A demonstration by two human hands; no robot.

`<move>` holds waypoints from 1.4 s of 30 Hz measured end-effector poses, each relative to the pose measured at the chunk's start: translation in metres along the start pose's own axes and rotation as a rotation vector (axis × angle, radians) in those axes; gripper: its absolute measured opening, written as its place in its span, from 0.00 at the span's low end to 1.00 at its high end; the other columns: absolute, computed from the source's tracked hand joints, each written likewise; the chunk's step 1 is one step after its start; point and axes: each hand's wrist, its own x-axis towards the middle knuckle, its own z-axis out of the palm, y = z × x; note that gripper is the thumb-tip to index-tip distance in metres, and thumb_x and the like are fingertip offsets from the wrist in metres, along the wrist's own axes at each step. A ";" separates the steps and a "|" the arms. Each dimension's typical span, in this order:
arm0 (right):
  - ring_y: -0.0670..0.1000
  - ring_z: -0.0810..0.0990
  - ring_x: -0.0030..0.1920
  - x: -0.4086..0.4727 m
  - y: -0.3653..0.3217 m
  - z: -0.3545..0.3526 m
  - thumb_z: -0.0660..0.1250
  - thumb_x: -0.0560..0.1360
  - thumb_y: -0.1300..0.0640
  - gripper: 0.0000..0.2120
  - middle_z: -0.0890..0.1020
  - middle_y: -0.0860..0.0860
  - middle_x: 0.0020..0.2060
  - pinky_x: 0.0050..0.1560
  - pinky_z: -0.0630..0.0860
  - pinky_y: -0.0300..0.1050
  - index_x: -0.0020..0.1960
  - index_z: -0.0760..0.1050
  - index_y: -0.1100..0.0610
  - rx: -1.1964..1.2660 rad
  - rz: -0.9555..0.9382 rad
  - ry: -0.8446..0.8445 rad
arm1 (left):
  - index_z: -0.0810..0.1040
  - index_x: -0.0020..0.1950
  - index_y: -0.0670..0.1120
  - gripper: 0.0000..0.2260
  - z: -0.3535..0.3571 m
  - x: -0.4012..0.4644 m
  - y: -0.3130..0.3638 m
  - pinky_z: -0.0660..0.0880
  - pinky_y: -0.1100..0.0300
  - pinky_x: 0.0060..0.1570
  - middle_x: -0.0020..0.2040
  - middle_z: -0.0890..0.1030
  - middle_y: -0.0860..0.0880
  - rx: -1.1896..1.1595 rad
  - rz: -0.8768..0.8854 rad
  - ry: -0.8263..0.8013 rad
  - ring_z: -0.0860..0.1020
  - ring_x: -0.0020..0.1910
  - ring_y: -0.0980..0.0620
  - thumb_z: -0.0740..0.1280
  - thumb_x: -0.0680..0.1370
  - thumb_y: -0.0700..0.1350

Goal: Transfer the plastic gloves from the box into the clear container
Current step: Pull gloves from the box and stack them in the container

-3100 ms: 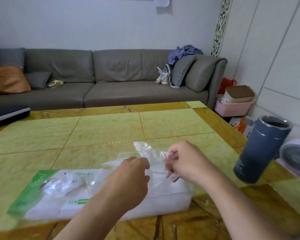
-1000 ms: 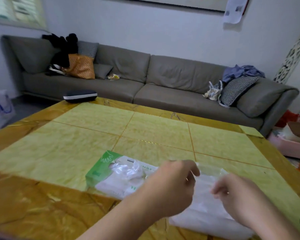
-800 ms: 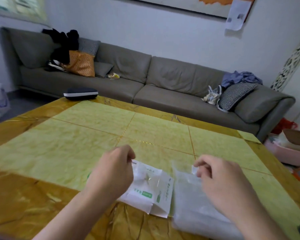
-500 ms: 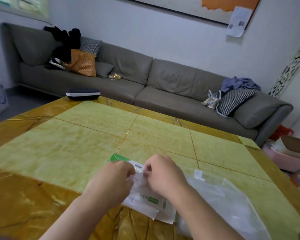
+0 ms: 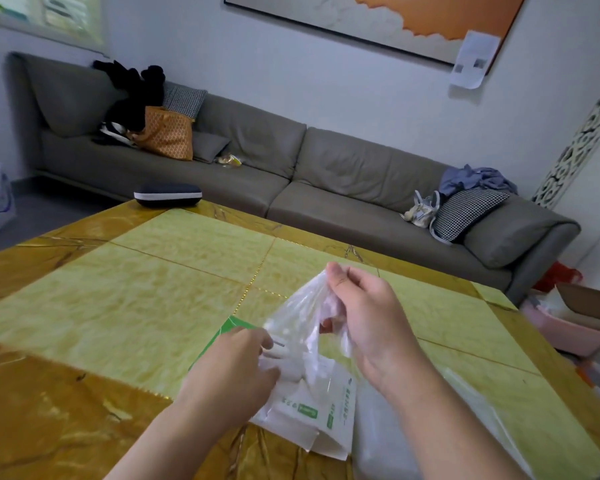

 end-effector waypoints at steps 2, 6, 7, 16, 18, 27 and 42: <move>0.53 0.72 0.28 -0.007 -0.009 -0.011 0.68 0.83 0.48 0.18 0.71 0.51 0.28 0.32 0.76 0.50 0.40 0.72 0.58 0.174 0.030 -0.021 | 0.74 0.61 0.57 0.16 -0.007 0.001 0.005 0.73 0.67 0.49 0.55 0.77 0.60 -0.189 0.008 0.018 0.77 0.54 0.61 0.70 0.75 0.46; 0.52 0.68 0.25 -0.018 -0.012 -0.030 0.70 0.79 0.44 0.19 0.67 0.52 0.27 0.25 0.71 0.45 0.40 0.72 0.58 0.262 0.083 -0.001 | 0.73 0.65 0.64 0.24 -0.031 -0.002 0.021 0.72 0.62 0.58 0.60 0.80 0.65 -0.894 -0.007 -0.104 0.79 0.59 0.65 0.74 0.71 0.49; 0.51 0.67 0.25 -0.021 -0.011 -0.035 0.71 0.78 0.43 0.19 0.65 0.52 0.27 0.24 0.70 0.44 0.41 0.73 0.58 0.281 0.105 0.004 | 0.72 0.67 0.64 0.27 -0.032 -0.004 0.026 0.71 0.58 0.62 0.61 0.80 0.65 -1.003 -0.025 -0.124 0.79 0.60 0.64 0.76 0.69 0.54; 0.53 0.80 0.30 -0.053 0.002 -0.085 0.80 0.66 0.33 0.34 0.81 0.52 0.34 0.35 0.76 0.44 0.54 0.81 0.61 -0.176 0.210 -0.149 | 0.86 0.46 0.39 0.06 -0.015 -0.005 0.064 0.79 0.55 0.35 0.38 0.82 0.41 -1.178 -0.142 0.067 0.79 0.34 0.47 0.72 0.78 0.40; 0.40 0.85 0.47 -0.057 0.000 -0.096 0.81 0.60 0.29 0.35 0.86 0.42 0.50 0.48 0.78 0.39 0.60 0.81 0.47 -0.410 0.135 -0.142 | 0.85 0.45 0.40 0.05 -0.017 -0.007 0.072 0.76 0.58 0.30 0.37 0.82 0.41 -1.062 -0.058 0.040 0.77 0.30 0.48 0.73 0.78 0.41; 0.57 0.82 0.32 -0.053 0.005 -0.115 0.75 0.77 0.65 0.07 0.84 0.57 0.33 0.31 0.78 0.50 0.44 0.79 0.65 -0.089 -0.011 0.059 | 0.86 0.44 0.46 0.05 -0.021 -0.010 0.100 0.77 0.57 0.35 0.38 0.86 0.47 -0.623 0.125 -0.203 0.79 0.32 0.52 0.73 0.78 0.46; 0.54 0.79 0.25 -0.061 0.049 -0.186 0.72 0.79 0.64 0.12 0.84 0.60 0.30 0.24 0.72 0.43 0.40 0.75 0.69 -0.108 0.238 0.355 | 0.77 0.63 0.54 0.12 0.025 0.009 0.184 0.77 0.57 0.57 0.56 0.78 0.56 0.194 0.518 0.200 0.76 0.56 0.55 0.69 0.80 0.49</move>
